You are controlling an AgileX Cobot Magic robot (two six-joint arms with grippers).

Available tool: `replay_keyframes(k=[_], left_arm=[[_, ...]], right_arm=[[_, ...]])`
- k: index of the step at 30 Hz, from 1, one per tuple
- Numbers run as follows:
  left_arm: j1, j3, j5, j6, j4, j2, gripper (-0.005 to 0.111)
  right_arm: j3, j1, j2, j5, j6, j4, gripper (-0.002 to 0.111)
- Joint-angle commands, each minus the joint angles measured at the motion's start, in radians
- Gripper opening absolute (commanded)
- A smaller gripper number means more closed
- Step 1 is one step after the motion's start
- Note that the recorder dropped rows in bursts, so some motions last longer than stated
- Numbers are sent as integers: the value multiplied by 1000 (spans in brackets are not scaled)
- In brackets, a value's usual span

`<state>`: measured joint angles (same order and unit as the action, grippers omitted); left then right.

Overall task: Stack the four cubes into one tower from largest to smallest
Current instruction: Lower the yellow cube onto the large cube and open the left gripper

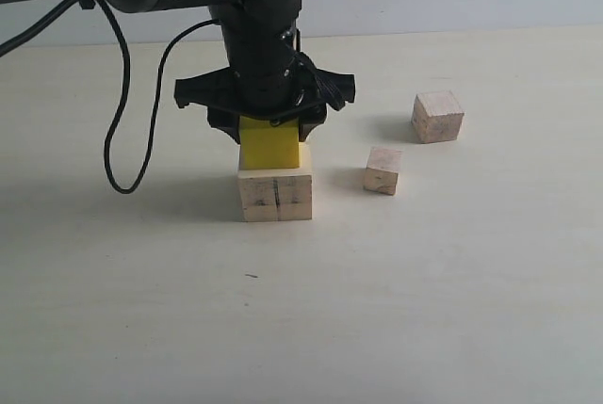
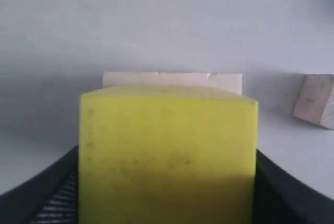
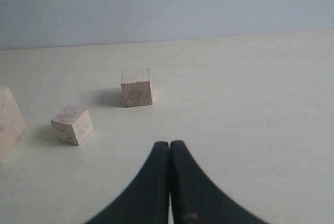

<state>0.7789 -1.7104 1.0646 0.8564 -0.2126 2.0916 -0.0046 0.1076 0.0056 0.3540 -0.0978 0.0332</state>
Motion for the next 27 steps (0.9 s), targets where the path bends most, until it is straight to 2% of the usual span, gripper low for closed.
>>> replay_keyframes(k=[1,27], left_arm=[[-2,-6,-1,8,13,10,1],[-12,-6,39,-46,73,19,1]], right_arm=[[5,-4,-6,-12,0,0,0],[5,-4,-6,-12,0,0,0]])
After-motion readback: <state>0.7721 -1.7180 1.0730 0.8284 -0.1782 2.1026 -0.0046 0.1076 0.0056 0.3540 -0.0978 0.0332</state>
